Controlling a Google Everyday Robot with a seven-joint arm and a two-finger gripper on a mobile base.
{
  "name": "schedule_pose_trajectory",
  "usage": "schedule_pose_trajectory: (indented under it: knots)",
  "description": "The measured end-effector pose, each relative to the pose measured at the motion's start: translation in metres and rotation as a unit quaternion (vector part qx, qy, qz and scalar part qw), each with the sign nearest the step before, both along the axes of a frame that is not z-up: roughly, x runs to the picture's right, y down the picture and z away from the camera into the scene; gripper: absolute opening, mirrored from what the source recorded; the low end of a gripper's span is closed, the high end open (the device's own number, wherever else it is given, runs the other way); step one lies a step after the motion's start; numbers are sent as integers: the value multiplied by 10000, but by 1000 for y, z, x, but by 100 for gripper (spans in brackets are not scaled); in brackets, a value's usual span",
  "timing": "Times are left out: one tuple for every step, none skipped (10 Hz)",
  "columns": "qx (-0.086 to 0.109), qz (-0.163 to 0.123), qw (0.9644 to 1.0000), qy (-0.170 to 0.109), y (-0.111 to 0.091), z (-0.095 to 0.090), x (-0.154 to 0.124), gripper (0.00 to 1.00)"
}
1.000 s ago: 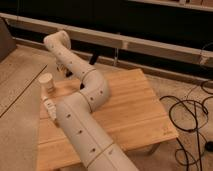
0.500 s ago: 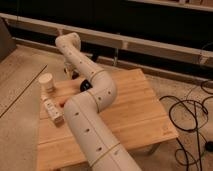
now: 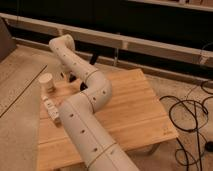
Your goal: Place the eraser on the white sponge
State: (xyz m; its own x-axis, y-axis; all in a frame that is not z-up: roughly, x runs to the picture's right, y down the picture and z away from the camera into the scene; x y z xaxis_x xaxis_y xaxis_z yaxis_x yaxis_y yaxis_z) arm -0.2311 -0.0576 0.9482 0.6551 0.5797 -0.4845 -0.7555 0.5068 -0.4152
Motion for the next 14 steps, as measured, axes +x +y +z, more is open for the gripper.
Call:
schedule_pose_trajectory:
  knots:
    - [1,-69,10000,-34,3,0,-10,0]
    - [39,-138,9999,-78,5,-1,-21,0]
    - [111,-218,9996,-111,6,-1,-32,0]
    - [217,-313,9992,-134,5,-1,-45,0]
    - [355,-398,9985,-153,1,-3,-57,0]
    - [494,-459,9976,-158,-3,-5,-69,0]
    - [582,-482,9970,-143,-6,-6,-76,0]
    - [697,-495,9963,-59,-10,-8,-81,0]
    - [768,-471,9959,14,-13,-10,-81,0]
    - [846,-407,9955,95,-18,-11,-81,0]
    - [907,-337,9952,164,-21,-13,-80,0]
    - [941,-302,9949,194,-22,-15,-80,0]
    - [995,-262,9944,224,-22,-19,-79,0]
    - [1055,-247,9939,227,-20,-26,-79,0]
